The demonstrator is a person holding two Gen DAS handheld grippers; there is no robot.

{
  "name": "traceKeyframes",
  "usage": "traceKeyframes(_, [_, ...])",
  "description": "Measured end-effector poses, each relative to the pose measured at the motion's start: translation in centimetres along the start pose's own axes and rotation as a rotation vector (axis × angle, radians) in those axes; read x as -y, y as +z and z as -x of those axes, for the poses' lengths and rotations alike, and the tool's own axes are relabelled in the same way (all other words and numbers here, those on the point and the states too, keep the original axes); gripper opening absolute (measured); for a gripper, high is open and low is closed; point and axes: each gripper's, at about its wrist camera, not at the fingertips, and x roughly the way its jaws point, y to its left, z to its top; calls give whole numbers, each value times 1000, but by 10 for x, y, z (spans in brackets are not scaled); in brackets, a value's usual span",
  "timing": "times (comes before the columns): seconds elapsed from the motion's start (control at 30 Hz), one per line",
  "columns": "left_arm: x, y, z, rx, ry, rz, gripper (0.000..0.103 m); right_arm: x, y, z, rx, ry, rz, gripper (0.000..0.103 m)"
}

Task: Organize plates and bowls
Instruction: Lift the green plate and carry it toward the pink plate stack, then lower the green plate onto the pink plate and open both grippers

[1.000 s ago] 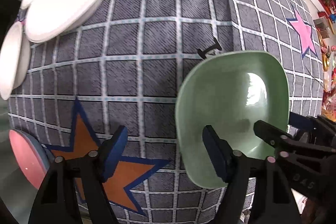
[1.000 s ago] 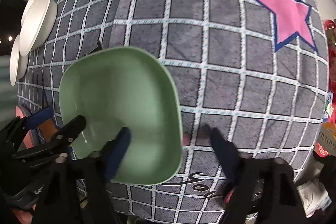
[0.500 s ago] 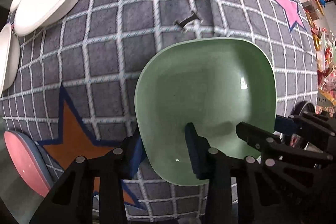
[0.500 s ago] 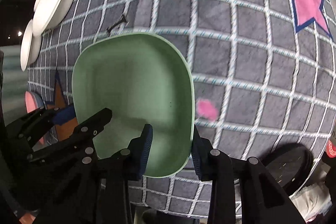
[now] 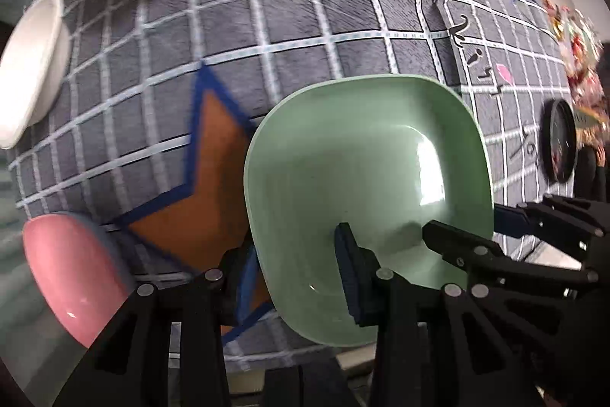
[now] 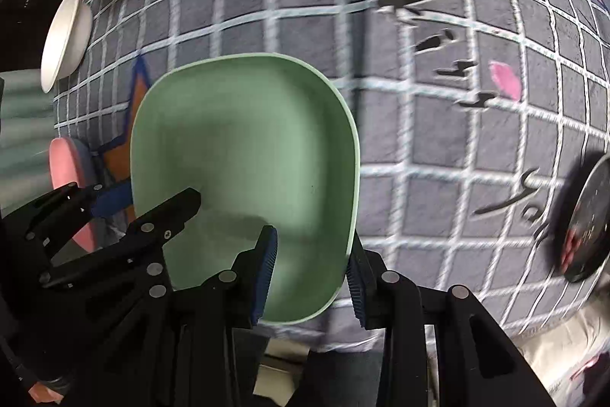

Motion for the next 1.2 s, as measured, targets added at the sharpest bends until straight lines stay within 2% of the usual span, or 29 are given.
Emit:
traceKeyframes(0.2, [-29, -27, 18, 32, 5, 40, 42, -70, -2, 4, 3, 11, 40, 38])
traceKeyframes(0.3, [-62, -43, 24, 53, 9, 93, 42, -111, 2, -1, -2, 17, 85, 38])
traceKeyframes(0.43, [-103, -69, 24, 66, 34, 168, 42, -164, 6, -18, -24, 33, 159, 38])
traceKeyframes(0.6, [-135, -99, 20, 73, 69, 242, 42, -222, 5, -41, -53, 51, 237, 38])
traceKeyframes(0.83, [-169, -117, 8, 80, 115, 265, 42, -285, -6, -68, -64, 79, 258, 38])
traceKeyframes(0.9, [-179, -120, 5, 74, 143, 260, 50, -312, -7, -81, -71, 79, 258, 39])
traceKeyframes(0.93, [-190, -121, 4, 73, 152, 261, 54, -335, -11, -91, -72, 76, 255, 41])
traceKeyframes(0.97, [-217, -125, 9, 77, 158, 264, 62, -339, -11, -93, -70, 68, 247, 48])
traceKeyframes(1.0, [-222, -128, 10, 85, 164, 269, 69, -340, -13, -93, -60, 62, 236, 59])
traceKeyframes(1.03, [-242, -129, 13, 91, 160, 269, 72, -323, -16, -88, -51, 63, 228, 67])
traceKeyframes(1.07, [-271, -129, 20, 95, 149, 267, 75, -319, -14, -84, -39, 72, 212, 84])
traceKeyframes(1.1, [-273, -130, 22, 103, 134, 263, 77, -316, -14, -81, -22, 91, 189, 94])
traceKeyframes(1.17, [-286, -119, 37, 118, 115, 253, 78, -310, -15, -76, -1, 90, 155, 95])
traceKeyframes(1.2, [-276, -120, 43, 126, 101, 246, 78, -306, -16, -75, 5, 83, 139, 95])
